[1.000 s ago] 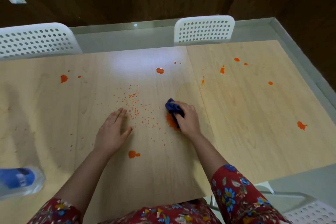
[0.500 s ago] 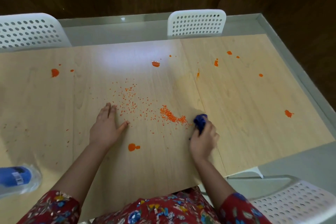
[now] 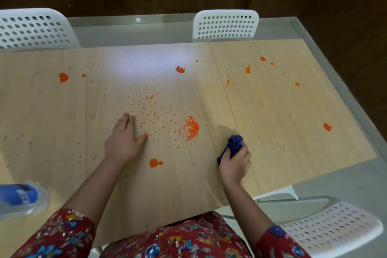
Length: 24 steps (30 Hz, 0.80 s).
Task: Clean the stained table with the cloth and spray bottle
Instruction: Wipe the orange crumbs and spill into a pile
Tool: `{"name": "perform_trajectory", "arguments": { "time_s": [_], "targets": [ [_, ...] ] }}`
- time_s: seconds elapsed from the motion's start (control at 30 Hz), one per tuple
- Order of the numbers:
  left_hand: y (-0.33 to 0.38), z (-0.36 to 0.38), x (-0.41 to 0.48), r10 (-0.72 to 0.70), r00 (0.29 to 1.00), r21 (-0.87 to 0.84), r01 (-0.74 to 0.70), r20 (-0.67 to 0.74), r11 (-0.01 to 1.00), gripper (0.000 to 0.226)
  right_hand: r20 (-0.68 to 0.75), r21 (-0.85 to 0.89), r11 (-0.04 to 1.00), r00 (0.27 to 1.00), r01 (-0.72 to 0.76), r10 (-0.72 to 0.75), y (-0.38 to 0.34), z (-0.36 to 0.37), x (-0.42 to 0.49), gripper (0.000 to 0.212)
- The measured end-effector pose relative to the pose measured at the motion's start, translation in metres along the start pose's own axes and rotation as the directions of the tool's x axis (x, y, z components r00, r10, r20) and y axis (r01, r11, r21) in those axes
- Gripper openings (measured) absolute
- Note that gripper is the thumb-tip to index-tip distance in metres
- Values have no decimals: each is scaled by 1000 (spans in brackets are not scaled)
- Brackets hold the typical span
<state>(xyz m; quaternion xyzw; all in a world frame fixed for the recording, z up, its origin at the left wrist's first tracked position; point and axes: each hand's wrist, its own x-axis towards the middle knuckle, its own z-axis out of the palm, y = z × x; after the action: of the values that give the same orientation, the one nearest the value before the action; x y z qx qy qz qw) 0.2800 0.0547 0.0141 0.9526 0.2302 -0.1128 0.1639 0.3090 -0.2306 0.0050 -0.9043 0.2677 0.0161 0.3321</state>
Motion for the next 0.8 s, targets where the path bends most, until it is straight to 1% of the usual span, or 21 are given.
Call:
{"name": "perform_trajectory", "arguments": {
  "time_s": [0.07,0.1,0.17,0.2,0.23,0.27,0.3,0.33,0.37,0.4,0.43,0.47,0.5,0.6,0.7,0.8],
  "targets": [
    [0,1,-1,1,1000,8,-1,3,1000,78,66,-13,996,994,86,-85,-16,14,-11,43],
    [-1,1,-2,3,1000,12,-3,5,1000,78,134,46,992,983,121,-126,-24,19,-11,39],
    [-1,1,-2,8,1000,9,-8,6,1000,78,303,287,952,932,109,-198,-40,17,-5,29],
    [0,1,-2,10,1000,8,-10,5,1000,78,365,375,922,898,101,-247,-45,9,-1,32],
    [-1,0,-2,11,1000,9,-11,7,1000,78,409,409,901,853,146,-324,-44,-2,4,35],
    [-1,0,-2,13,1000,9,-13,11,1000,78,445,403,878,783,258,-435,-41,-16,8,37],
    [-2,0,-2,12,1000,5,-12,16,1000,77,494,385,838,680,387,-541,-35,-28,11,39],
    [-3,0,-1,12,1000,1,-12,20,1000,77,557,350,791,567,502,-606,-26,-38,14,42],
    [-4,0,-1,14,1000,-2,-14,24,1000,77,627,307,740,457,599,-631,-17,-46,14,43],
    [-5,0,-1,14,1000,-5,-14,28,1000,77,684,250,681,373,689,-628,-6,-48,11,43],
    [-5,0,-1,16,999,-10,-16,32,1000,77,716,191,616,321,765,-620,5,-49,8,42],
    [-5,0,-1,18,999,-13,-18,34,1000,78,728,147,564,297,813,-618,13,-46,5,41],
    [-5,0,0,22,999,-14,-22,35,1000,78,720,135,549,299,825,-627,18,-42,2,41],
    [-6,-1,1,32,999,-21,-32,34,999,76,671,151,578,346,802,-656,-1,-21,1,42],
    [-9,-2,2,38,999,-21,-38,22,999,72,652,136,571,361,809,-667,-49,12,6,45],
    [-9,-5,5,27,1000,-40,-27,-7,999,62,642,163,604,381,780,-665,-87,32,7,48]
  ]
}}
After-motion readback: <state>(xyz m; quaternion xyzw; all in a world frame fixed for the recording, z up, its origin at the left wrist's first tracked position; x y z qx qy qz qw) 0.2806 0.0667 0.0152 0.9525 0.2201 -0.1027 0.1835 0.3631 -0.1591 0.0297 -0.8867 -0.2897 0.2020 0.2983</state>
